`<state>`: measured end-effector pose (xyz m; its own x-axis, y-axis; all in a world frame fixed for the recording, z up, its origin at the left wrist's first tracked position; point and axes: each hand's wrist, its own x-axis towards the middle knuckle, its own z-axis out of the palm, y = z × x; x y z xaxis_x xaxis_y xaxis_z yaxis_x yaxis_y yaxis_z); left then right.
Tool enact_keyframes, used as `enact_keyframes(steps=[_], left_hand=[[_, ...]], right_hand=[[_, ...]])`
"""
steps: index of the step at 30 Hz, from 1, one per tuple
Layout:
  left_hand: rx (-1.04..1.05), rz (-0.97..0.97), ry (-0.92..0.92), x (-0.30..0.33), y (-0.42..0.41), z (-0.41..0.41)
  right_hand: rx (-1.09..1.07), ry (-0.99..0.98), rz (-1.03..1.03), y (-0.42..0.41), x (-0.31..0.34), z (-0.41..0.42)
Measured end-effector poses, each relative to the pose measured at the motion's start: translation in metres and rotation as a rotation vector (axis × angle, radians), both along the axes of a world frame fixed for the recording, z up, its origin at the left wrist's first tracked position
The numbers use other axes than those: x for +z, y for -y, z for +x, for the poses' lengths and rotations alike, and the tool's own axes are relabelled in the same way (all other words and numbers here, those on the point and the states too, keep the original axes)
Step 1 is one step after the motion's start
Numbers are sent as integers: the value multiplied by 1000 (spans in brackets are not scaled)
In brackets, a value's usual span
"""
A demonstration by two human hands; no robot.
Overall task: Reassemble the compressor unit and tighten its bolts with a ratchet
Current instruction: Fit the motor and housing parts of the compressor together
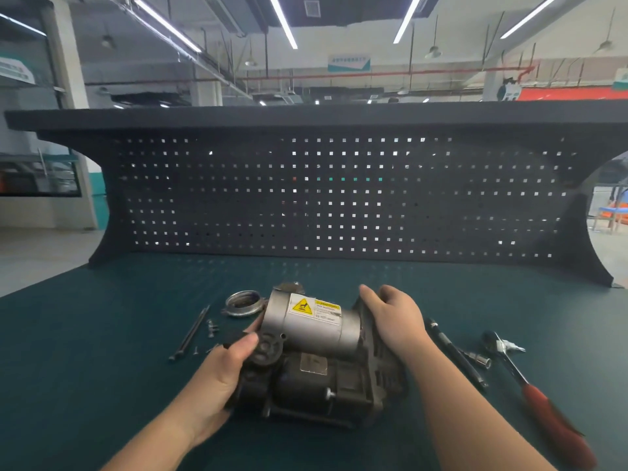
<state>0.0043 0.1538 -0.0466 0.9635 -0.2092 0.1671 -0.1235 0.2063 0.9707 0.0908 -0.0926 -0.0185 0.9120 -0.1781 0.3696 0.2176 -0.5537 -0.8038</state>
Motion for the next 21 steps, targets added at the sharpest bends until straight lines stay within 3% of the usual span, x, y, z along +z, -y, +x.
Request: enact_keyframes(steps=[10, 14, 17, 21], left_hand=[[0, 118, -158, -7, -4, 10], [162, 344, -83, -16, -18, 19], [117, 544, -70, -19, -28, 21], [58, 585, -31, -15, -33, 17]], right_hand=[[-25, -26, -107, -1, 0, 11], [-26, -57, -143, -3, 2, 15], [-30, -63, -165, -5, 2, 17], [-28, -80, -216, -9, 2, 19]])
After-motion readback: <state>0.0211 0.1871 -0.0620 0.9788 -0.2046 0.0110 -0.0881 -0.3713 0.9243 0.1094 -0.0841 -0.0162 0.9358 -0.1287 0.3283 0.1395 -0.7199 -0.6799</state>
